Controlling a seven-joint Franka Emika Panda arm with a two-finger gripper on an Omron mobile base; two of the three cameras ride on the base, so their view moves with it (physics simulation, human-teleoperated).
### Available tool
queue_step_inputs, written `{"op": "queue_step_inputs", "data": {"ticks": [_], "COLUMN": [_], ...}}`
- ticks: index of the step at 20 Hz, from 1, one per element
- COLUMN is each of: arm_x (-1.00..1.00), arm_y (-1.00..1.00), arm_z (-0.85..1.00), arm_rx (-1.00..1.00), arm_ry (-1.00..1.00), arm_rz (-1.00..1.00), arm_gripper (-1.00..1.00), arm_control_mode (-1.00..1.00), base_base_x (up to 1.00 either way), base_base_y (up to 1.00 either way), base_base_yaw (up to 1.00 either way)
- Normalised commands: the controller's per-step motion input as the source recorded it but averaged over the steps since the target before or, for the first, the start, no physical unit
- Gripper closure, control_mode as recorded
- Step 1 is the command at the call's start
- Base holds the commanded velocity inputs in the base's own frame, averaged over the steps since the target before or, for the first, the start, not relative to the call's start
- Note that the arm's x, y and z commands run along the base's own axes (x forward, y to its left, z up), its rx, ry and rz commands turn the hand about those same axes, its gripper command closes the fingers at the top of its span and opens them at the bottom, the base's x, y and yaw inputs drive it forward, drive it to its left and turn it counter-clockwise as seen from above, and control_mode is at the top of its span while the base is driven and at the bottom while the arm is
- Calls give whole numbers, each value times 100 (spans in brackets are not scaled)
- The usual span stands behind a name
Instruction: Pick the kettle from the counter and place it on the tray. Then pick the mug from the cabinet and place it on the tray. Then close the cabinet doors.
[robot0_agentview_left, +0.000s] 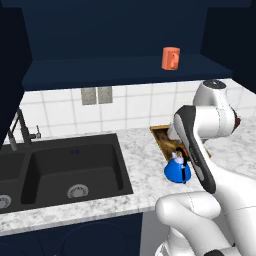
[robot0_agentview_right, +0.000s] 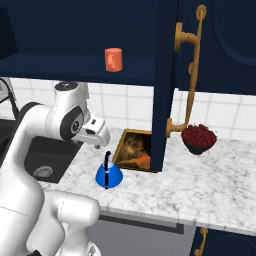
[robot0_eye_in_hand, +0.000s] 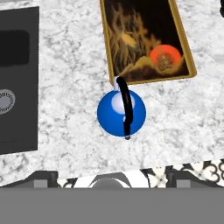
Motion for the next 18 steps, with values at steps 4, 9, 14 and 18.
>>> {"op": "queue_step_inputs", "data": {"ticks": [4, 9, 14, 18], "arm_x": [1, 20, 33, 26], "arm_y": [-25, -11, -10, -5], "arm_z": [-34, -35, -47, -44], "arm_rx": [0, 1, 1, 2], "arm_ry": [8, 4, 0, 1], "arm_rz": [0, 0, 1, 2], "arm_gripper": [-100, -100, -100, -100], "arm_control_mode": [-100, -100, -100, -100], "base_base_x": [0, 0, 0, 0], "base_base_y": [0, 0, 0, 0], "base_base_yaw": [0, 0, 0, 0]}}
